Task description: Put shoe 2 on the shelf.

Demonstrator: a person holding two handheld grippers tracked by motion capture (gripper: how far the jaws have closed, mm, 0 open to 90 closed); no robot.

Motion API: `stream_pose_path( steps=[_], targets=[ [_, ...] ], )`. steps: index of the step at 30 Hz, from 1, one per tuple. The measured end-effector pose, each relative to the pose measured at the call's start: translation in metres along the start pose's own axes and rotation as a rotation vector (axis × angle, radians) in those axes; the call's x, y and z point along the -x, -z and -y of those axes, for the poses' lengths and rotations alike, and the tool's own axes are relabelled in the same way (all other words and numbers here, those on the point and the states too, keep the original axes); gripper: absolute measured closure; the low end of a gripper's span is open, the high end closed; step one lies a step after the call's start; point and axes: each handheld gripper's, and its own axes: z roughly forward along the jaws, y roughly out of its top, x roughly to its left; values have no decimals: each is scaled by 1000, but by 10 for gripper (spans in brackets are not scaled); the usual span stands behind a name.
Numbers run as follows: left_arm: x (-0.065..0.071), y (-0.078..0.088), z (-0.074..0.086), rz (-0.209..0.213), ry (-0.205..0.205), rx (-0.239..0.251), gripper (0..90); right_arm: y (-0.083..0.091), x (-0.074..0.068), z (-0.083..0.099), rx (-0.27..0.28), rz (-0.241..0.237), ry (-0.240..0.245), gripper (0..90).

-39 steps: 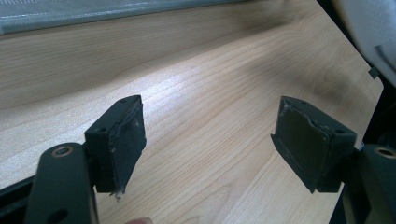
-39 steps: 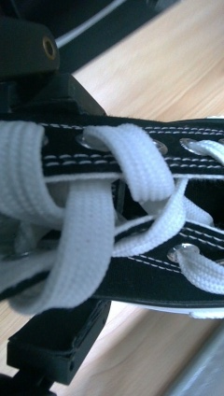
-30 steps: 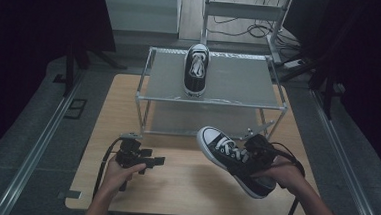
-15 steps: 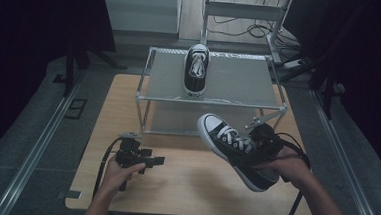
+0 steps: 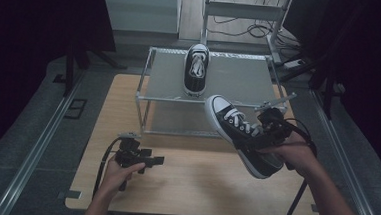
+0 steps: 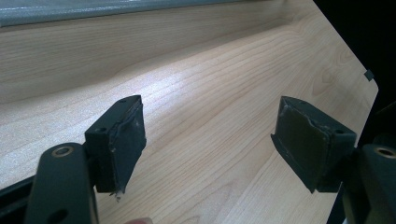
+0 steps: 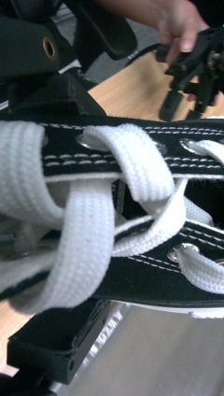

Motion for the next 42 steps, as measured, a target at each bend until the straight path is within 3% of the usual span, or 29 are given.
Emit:
stream_pose_path(
  steps=[7,20,33,42],
  targets=[
    [0,-1,0,2,-1,-3,248,6,6,-16,8,35,-24,164],
    [-2,0,0,1,3,-2,248,6,15,-40,29,38,-65,165],
    [-3,2,0,2,5,2,248,1,22,-64,48,86,-182,163],
    [-3,1,0,3,7,1,248,-1,29,-76,67,95,-232,163]
  ],
)
